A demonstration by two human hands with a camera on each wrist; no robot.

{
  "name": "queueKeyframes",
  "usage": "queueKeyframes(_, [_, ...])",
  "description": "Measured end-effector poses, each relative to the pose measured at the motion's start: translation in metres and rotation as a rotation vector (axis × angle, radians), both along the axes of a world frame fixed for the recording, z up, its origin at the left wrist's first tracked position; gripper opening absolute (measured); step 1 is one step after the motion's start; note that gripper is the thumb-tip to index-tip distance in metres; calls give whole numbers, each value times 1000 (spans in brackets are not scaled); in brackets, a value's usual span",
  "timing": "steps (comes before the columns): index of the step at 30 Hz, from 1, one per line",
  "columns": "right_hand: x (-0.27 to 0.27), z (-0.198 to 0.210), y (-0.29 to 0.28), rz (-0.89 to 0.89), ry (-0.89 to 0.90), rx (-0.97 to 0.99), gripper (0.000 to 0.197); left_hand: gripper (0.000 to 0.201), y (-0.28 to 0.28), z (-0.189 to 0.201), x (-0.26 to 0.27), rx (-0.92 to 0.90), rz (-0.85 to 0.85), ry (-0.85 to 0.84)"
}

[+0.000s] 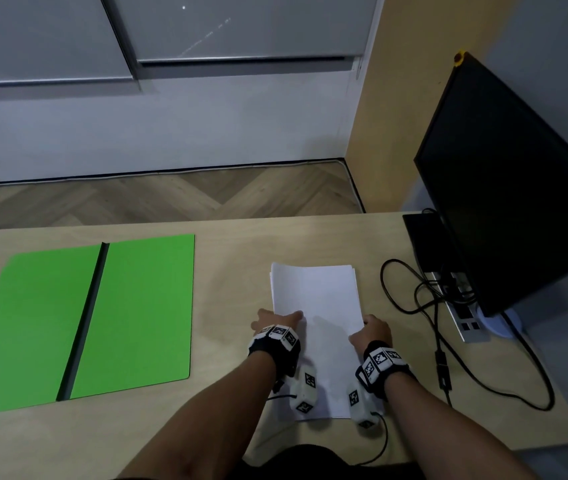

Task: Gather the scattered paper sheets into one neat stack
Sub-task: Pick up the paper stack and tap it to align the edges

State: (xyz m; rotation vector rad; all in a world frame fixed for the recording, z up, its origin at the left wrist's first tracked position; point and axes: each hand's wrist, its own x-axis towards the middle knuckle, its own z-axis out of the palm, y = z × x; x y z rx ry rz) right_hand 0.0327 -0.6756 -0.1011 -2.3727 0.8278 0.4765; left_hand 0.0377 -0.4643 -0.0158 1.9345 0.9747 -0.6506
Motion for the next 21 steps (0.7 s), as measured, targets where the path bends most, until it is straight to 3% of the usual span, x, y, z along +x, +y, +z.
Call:
queueKeyframes(4, [-2,4,-1,13,-14,10,47,94,0,1,5,-94,147,-33])
queueKeyframes(9, [-7,14,1,43,-18,27,41,58,1,-12,3,-232,-35,-163])
queueKeyframes(14, [-9,8,-6,50,-33,85,48,54,3,-20,-1,-192,-95,-249])
queueKeyframes(18, [-21,43,4,-116,-17,315,45,51,16,-10,-5,-220,-173,-399])
queueKeyframes(21, [-24,61,9,-294,-184,726,41,51,37,12,-3,-354,-339,-571])
